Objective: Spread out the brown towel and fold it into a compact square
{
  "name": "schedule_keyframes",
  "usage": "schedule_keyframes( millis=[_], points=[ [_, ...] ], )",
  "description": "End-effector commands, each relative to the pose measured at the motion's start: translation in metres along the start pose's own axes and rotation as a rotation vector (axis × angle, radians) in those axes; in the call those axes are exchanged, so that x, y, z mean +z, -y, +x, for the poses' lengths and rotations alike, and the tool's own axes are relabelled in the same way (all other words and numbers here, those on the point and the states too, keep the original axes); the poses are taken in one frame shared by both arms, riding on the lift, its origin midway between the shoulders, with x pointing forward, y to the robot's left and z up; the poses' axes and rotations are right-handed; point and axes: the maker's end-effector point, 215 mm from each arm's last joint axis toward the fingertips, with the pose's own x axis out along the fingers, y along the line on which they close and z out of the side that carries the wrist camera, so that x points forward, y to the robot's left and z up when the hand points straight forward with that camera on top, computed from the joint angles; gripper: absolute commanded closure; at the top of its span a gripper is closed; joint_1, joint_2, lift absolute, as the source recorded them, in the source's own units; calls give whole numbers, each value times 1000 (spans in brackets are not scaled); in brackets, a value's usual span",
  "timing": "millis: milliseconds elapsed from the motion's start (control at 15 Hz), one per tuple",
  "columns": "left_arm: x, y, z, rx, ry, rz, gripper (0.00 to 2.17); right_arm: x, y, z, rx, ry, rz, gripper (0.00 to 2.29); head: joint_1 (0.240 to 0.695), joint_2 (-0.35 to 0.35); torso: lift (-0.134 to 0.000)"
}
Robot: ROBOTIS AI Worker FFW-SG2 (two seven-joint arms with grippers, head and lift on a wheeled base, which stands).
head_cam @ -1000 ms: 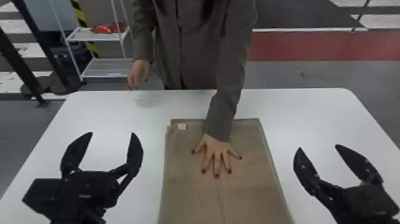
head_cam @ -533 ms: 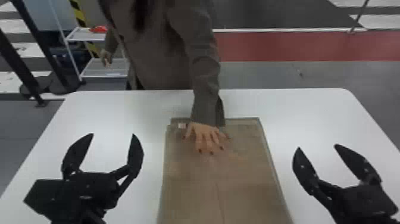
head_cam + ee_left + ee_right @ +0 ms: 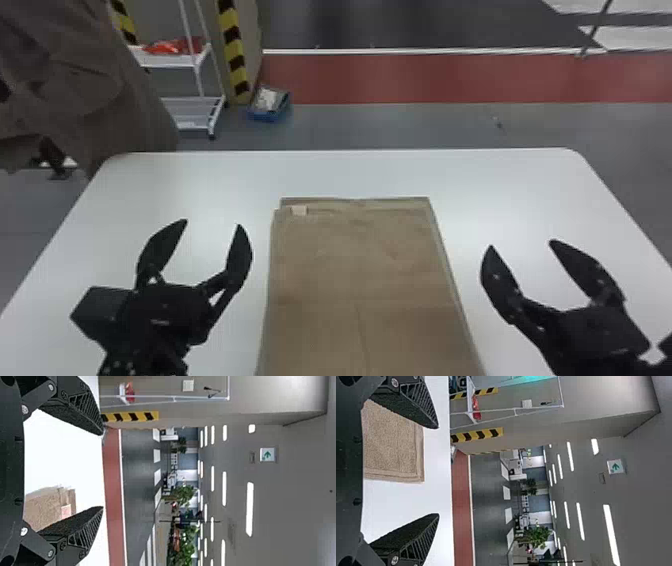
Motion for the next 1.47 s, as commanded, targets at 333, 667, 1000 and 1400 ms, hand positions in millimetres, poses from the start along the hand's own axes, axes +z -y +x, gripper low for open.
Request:
schedule_keyframes(
  millis=[333, 667, 1000, 1400],
  points=[
    [-71, 21, 97, -147, -245, -107, 336, -15, -12, 15, 48, -32, -4, 93, 695, -15, -120],
    [-117, 26, 106, -202, -390, -152, 444, -28, -13, 25, 67, -51, 1, 93, 695, -12, -120],
    [-134, 44, 100, -256, -437, -204, 448, -31, -19, 31, 78, -53, 3, 93, 695, -21, -120],
    [-147, 44, 104, -261, -463, -205, 458, -37, -16, 35, 80, -70, 5, 93, 695, -25, -120]
  ],
)
